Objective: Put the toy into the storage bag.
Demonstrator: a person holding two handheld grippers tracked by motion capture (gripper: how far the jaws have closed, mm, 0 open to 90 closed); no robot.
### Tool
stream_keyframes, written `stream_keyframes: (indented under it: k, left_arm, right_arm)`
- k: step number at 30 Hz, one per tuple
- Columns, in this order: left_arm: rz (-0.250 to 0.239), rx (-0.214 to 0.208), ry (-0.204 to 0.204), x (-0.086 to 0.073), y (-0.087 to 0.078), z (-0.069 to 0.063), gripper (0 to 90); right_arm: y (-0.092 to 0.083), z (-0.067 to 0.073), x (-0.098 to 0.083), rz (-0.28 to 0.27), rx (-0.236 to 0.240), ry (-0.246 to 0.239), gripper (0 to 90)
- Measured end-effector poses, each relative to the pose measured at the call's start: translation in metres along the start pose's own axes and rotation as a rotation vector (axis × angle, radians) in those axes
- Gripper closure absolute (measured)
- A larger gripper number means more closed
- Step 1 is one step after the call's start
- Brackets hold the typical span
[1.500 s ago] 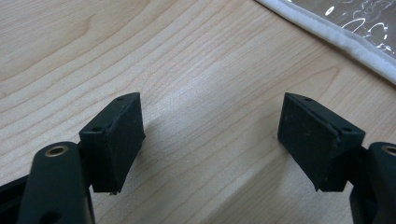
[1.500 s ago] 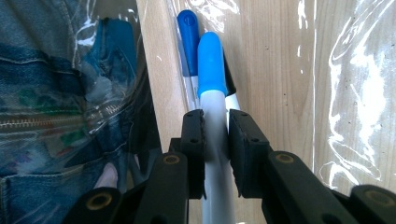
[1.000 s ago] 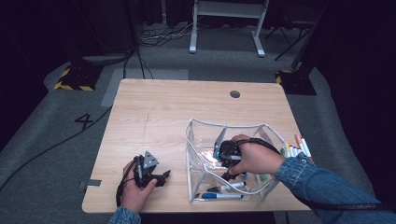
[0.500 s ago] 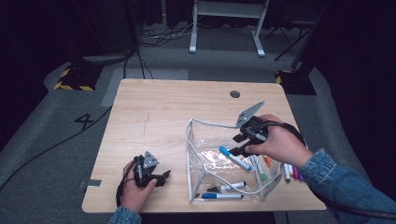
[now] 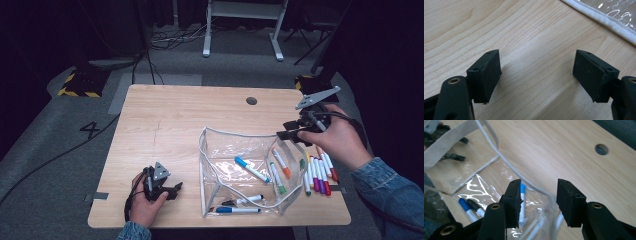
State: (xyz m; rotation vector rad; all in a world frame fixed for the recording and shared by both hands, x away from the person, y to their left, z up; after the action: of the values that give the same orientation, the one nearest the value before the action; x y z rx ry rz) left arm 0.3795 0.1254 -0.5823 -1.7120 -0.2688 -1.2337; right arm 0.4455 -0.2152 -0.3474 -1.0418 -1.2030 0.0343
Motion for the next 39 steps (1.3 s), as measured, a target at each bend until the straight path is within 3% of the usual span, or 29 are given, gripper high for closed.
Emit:
stream_keyframes:
  k: [9, 17, 23, 28, 39]
  left_arm:
    - [0.0, 0.0, 0.0, 0.0, 0.0, 0.0, 22.9]
    - [0.001, 0.002, 0.0, 0.0, 0.0, 0.0, 22.8]
    - [0.002, 0.002, 0.001, 0.0, 0.0, 0.0, 22.8]
    - [0.002, 0.002, 0.001, 0.0, 0.0, 0.0, 22.8]
    - [0.002, 0.002, 0.001, 0.0, 0.0, 0.0, 22.8]
  right_arm:
    - [-0.017, -0.05, -0.022, -0.013, -0.106, 0.1, 56.1]
    - [-0.006, -0.08, -0.057, 0.025, -0.164, 0.177, 57.9]
    - [0.017, -0.088, -0.088, 0.062, -0.155, 0.222, 57.4]
    - [0.039, -0.086, -0.111, 0.088, -0.128, 0.254, 56.1]
    - [0.077, -0.075, -0.15, 0.143, -0.077, 0.255, 54.5]
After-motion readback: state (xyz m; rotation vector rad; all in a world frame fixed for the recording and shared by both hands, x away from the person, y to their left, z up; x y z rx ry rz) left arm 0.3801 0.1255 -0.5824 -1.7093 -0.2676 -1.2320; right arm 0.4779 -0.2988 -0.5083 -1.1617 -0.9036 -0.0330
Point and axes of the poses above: each handheld gripper's, and its own axes: y roughly forward along the jaws, x roughly out of its top, z roughly to its left, the point moved 10 cm from there along y, roughly forward along the jaws, and after that the axes turned 10 degrees about -z, right-handed, at the moved point
